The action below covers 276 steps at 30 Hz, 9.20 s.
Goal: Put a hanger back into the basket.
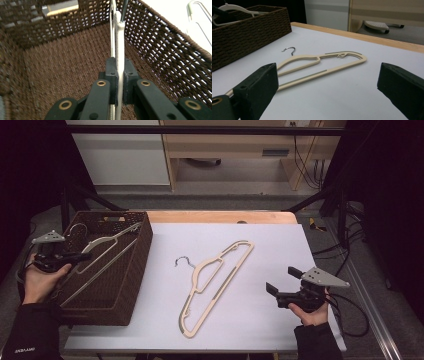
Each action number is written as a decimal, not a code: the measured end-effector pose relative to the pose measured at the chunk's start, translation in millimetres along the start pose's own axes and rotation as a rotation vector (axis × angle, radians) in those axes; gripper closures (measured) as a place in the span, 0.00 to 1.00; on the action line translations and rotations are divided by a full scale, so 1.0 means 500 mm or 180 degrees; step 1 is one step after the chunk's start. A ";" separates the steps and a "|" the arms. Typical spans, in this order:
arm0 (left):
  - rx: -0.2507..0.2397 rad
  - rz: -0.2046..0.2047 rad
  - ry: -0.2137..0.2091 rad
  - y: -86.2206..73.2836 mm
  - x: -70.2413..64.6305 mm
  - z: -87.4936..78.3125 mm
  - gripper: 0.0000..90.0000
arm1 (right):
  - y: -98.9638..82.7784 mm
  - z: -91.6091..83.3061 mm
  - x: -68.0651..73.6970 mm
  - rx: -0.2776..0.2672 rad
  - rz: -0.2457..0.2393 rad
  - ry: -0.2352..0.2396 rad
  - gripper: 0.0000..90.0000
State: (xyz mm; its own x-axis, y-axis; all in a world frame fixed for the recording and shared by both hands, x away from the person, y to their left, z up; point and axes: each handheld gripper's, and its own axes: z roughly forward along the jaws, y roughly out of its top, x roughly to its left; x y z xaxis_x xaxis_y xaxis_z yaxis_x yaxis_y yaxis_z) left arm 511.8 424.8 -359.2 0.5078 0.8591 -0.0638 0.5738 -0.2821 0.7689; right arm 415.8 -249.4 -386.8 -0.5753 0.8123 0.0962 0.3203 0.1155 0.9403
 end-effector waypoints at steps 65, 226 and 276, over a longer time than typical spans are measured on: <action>-0.0811 0.0476 -0.0386 0.034 -0.424 0.061 0.12 | 0.007 -0.006 0.005 -0.0066 -0.0025 0.0050 0.03; 0.0235 0.0783 -0.0073 -0.033 -0.553 0.223 0.88 | 0.050 0.262 0.120 0.0369 -0.0172 0.0550 0.19; 0.0294 0.0857 -0.0091 -0.042 -0.569 0.228 0.88 | 0.022 0.510 0.142 0.1194 0.0045 0.0335 0.92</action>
State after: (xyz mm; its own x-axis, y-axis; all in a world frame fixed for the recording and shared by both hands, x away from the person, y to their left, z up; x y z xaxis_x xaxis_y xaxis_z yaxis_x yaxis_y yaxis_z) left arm 428.5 137.4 -429.9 0.6669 0.7361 0.1158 0.4713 -0.5371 0.6996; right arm 570.6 -44.7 -453.1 -0.6367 0.7544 0.1596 0.5705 0.3216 0.7557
